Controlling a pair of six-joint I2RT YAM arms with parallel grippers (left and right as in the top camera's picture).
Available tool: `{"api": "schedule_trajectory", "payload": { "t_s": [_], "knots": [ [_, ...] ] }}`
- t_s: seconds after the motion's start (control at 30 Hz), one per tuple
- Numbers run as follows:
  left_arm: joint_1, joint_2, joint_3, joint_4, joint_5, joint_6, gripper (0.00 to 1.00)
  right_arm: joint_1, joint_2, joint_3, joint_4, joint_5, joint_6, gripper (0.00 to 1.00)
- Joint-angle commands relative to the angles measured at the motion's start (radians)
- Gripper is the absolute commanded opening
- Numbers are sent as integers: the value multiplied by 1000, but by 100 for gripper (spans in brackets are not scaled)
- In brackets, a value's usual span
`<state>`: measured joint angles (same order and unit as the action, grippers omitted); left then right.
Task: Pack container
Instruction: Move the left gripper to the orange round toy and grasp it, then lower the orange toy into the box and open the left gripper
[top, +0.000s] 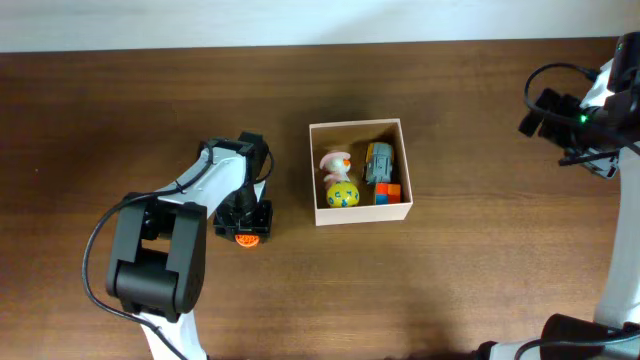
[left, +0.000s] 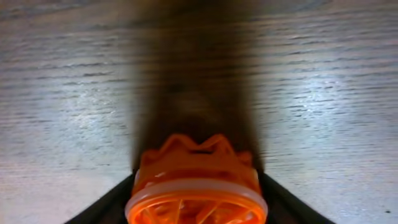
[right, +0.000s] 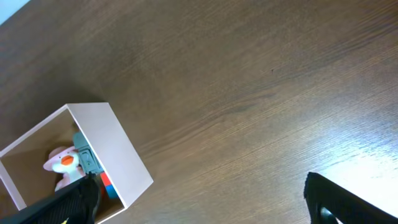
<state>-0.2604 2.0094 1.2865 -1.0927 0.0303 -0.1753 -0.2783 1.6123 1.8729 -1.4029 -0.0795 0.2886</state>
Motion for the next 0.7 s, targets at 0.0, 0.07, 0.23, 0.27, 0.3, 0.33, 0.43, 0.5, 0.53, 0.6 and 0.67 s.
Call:
{"api": "schedule_trajectory", "payload": {
  "t_s": [0.0,0.07,0.23,0.27,0.3,0.33,0.43,0.5,0.53,0.6,0.67],
  "knots": [
    [5,7,-9,15,8,6,53,-4,5,-5,2,2,8,99],
    [5,6,-6,34,7,6,53,-4,5,-5,2,2,9,99],
    [5,-8,79,-1,8,6,52,-4,5,-5,2,2,9,99],
    [5,-16,115,-23,8,6,52,-4,5,-5,2,2,9,99],
    [5,-27,167,-54,8,6,52,-4,5,-5,2,2,9,99],
    [5,-36,219,-84,9,6,52,-4,5,-5,2,2,8,99],
    [-5,-53,420,-179,43,14,52,-4,5,-5,2,2,8,99],
    [-26,-54,562,-219,92,42,53,-4,5,-5,2,2,9,99],
    [-42,-54,628,-225,126,71,53,-4,5,-5,2,2,9,98],
    [-77,-54,711,-220,154,95,53,-4,5,-5,2,2,9,99],
    [-120,-54,746,-189,153,102,54,-4,5,-5,2,2,8,99]
  ]
}}
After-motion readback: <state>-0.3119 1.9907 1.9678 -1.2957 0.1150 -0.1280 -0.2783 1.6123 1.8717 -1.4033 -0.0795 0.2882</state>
